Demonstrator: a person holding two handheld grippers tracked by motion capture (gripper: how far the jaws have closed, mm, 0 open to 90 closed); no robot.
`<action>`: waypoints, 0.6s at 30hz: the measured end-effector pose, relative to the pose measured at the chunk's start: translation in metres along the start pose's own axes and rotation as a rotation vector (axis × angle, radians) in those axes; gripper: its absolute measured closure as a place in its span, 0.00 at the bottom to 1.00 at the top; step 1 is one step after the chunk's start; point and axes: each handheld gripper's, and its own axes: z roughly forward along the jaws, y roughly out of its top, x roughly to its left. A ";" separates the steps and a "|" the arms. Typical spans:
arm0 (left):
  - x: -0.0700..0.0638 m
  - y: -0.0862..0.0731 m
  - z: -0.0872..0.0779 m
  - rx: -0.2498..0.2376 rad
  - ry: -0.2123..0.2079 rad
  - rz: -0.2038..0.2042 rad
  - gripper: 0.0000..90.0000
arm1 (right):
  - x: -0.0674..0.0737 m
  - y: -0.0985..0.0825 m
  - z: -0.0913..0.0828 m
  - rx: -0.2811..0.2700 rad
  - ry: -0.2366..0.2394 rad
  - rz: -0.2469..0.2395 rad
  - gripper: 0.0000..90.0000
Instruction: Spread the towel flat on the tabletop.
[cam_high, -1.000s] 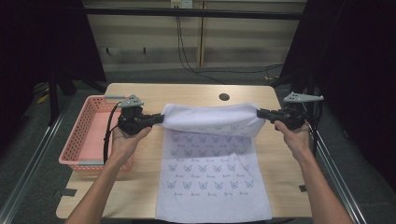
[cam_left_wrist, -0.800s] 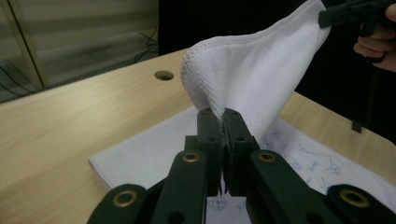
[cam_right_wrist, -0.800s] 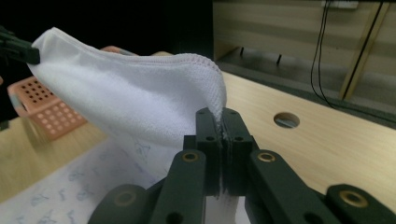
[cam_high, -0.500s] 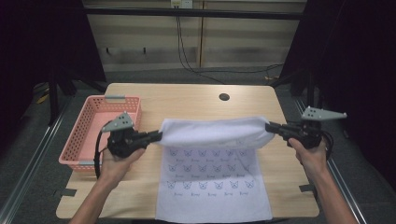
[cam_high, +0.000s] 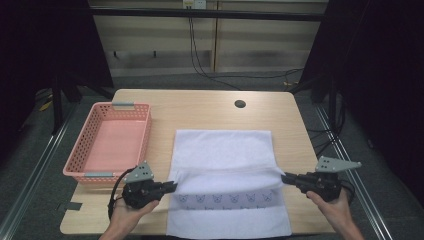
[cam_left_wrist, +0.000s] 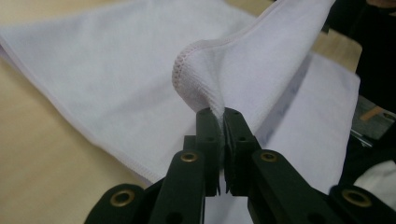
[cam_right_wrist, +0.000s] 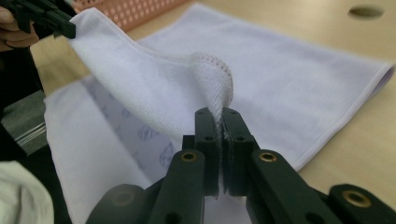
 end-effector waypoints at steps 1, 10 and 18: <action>0.001 -0.007 0.006 0.035 0.000 -0.002 0.95 | 0.001 -0.007 0.004 0.023 0.010 0.009 0.95; 0.006 -0.012 0.019 0.100 -0.029 -0.063 0.60 | 0.008 -0.034 0.016 0.197 0.045 0.008 0.65; 0.027 0.013 0.045 0.079 -0.009 -0.041 0.53 | -0.008 -0.016 0.035 0.152 0.037 0.015 0.56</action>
